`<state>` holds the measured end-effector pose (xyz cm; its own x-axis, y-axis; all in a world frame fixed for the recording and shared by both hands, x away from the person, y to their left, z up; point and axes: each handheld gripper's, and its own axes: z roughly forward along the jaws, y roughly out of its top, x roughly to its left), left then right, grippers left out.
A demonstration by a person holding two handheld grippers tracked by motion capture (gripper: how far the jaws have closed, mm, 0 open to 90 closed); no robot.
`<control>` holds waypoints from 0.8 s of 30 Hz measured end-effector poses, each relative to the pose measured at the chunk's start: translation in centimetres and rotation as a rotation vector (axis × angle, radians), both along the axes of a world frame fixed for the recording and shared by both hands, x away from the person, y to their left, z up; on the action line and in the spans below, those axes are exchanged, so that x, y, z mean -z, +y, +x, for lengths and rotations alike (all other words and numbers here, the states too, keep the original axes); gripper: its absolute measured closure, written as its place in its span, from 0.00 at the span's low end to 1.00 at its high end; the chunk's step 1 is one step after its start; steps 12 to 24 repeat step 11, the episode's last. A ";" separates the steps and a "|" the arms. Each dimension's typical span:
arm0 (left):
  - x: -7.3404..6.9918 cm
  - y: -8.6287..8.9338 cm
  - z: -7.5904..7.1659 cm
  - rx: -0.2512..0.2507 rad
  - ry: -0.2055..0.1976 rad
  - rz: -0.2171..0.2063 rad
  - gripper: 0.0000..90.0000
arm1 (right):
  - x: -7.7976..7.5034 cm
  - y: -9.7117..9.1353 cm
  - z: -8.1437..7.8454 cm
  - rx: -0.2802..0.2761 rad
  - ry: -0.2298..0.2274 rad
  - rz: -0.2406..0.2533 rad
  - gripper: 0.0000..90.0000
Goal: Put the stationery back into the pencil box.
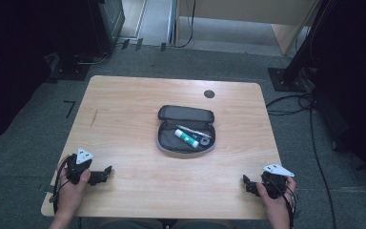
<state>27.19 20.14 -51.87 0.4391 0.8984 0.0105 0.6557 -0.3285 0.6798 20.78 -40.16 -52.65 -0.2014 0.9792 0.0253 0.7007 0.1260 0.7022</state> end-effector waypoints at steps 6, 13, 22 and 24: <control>0.0 0.0 0.0 -0.010 0.000 0.000 0.00 | 0.0 0.0 0.0 0.001 0.000 0.000 0.00; 0.0 -0.2 0.1 -0.033 -0.002 0.001 0.00 | 0.0 0.0 0.0 0.005 0.000 0.000 0.00; 0.0 -0.2 0.1 -0.033 -0.002 0.001 0.00 | 0.0 0.0 0.0 0.005 0.000 0.000 0.00; 0.0 -0.2 0.1 -0.033 -0.002 0.001 0.00 | 0.0 0.0 0.0 0.005 0.000 0.000 0.00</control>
